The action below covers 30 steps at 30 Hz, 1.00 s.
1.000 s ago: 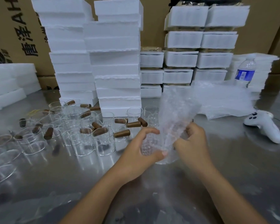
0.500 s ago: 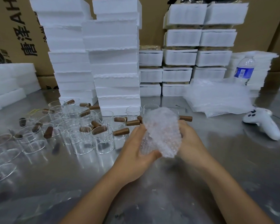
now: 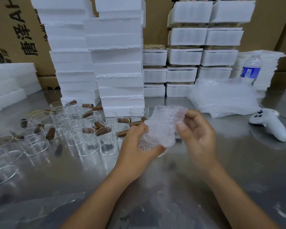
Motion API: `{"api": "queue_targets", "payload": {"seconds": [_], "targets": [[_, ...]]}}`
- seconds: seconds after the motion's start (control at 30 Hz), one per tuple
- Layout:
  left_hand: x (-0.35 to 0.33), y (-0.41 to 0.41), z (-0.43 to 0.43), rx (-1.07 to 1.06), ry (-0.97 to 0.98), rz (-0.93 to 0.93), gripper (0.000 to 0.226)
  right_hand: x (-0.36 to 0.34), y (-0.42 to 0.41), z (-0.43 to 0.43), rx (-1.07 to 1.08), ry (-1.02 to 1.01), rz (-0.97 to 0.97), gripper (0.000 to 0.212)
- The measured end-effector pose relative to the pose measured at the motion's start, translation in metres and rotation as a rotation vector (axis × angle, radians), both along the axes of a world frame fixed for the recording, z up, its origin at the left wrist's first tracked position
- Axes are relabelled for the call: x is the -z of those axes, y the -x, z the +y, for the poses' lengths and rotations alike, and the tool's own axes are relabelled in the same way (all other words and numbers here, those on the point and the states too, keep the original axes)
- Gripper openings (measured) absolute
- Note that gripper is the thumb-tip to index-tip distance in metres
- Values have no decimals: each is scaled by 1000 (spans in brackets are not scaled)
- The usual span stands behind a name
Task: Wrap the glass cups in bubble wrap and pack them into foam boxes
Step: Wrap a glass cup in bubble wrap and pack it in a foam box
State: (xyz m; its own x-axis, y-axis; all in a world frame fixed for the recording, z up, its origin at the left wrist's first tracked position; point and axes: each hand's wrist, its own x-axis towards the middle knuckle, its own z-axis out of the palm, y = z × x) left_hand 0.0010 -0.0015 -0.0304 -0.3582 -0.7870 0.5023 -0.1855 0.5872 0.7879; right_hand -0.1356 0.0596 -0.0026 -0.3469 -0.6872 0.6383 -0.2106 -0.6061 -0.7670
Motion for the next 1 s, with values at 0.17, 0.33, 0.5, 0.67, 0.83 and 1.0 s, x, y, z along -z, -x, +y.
{"api": "queue_targets", "payload": {"seconds": [0.17,0.33,0.5,0.67,0.83,1.0], "targets": [[6,-1,3,13,269,-185,43,2,4,-8,144,-93,-97,22],[5,-2,6,54,320,-205,60,4,5,-9,252,-93,32,40],[8,-3,6,33,368,-183,74,8,3,-6,179,-177,205,33],[8,-3,4,-11,337,-110,65,9,0,-1,124,-260,435,31],[9,-2,-2,-62,359,-113,45,13,-1,-1,113,-234,677,44],[6,0,-1,-138,329,-6,38,12,-3,-4,224,-134,410,35]]}}
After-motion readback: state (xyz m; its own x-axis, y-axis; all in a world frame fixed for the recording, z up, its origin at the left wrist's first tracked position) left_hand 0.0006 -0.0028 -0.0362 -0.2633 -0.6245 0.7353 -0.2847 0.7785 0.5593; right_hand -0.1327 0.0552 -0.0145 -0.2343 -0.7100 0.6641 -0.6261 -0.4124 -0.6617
